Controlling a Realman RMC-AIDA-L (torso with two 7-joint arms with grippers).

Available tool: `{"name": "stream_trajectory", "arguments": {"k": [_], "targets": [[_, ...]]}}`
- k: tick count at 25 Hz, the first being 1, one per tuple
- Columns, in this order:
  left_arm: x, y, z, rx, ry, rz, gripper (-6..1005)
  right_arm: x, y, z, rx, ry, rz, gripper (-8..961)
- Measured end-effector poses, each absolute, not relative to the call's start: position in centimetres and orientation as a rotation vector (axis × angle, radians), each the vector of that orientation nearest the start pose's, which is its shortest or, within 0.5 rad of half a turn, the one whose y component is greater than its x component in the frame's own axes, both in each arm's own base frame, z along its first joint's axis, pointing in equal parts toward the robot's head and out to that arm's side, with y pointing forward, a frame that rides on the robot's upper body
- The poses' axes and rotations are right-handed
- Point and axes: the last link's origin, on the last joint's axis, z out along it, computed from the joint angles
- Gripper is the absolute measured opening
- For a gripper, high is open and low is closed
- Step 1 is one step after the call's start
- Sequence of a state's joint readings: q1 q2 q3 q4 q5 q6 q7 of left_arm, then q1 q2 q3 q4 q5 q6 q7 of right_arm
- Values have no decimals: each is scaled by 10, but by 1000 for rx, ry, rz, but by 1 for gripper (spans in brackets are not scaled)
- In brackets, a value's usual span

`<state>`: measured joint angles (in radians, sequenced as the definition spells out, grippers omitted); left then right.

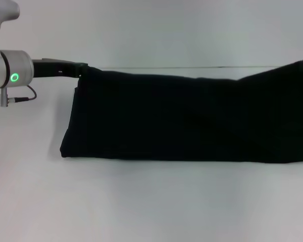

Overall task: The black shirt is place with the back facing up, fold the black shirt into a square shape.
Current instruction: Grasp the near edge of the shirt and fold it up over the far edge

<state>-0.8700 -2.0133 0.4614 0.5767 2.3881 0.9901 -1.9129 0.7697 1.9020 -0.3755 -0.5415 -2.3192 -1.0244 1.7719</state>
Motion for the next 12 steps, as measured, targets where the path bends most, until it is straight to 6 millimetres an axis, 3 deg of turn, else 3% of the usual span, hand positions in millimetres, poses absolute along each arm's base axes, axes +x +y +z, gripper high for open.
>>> {"name": "stream_trajectory", "arguments": {"k": [12], "targets": [[-243, 473, 47, -2128, -1019, -366, 7, 290, 464, 101, -2054, 974, 338, 56]]}}
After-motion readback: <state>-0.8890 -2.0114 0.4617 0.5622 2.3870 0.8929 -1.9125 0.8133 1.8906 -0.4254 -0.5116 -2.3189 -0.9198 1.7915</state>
